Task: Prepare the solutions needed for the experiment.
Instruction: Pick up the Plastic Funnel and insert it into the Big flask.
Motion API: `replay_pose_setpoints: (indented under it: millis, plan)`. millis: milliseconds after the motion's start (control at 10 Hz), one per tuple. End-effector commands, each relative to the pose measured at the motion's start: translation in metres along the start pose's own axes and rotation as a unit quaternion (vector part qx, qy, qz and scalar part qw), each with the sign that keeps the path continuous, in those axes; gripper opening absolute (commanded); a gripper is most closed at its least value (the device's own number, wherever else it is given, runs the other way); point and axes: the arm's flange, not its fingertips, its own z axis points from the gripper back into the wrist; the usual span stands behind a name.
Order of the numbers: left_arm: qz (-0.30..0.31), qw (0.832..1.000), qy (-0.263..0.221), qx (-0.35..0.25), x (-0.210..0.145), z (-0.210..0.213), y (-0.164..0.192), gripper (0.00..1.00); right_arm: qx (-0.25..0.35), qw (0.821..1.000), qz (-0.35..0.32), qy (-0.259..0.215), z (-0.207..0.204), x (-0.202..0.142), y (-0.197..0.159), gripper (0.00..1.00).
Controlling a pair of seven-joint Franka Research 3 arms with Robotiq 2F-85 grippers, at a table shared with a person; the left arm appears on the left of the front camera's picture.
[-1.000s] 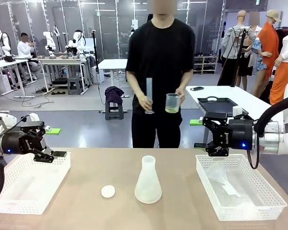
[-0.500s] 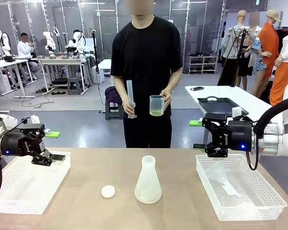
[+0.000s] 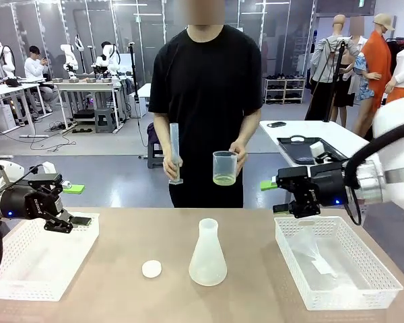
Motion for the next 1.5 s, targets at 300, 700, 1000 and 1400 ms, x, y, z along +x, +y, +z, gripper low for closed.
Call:
replay_pose_setpoints:
  millis: [300, 700, 1000, 1400]
  plan:
    - [-0.005, 1.000, -0.004, -0.005, 0.001, -0.001, -0.002, 1.00, -0.214, 0.955, 0.171, 0.115, 0.032, 0.080, 0.016, 1.00]
    - [-0.005, 1.000, -0.004, -0.005, 0.001, -0.001, -0.002, 1.00, -0.221, 0.952, 0.170, 0.126, 0.032, 0.082, 0.010, 1.00]
    - [-0.005, 1.000, -0.004, -0.005, 0.001, -0.001, -0.002, 1.00, -0.221, 0.952, 0.170, 0.126, 0.032, 0.082, 0.010, 1.00]
    - [-0.005, 1.000, -0.004, -0.005, 0.001, -0.001, -0.002, 1.00, -0.216, 0.830, 0.425, 0.291, 0.014, 0.102, 0.000, 1.00]
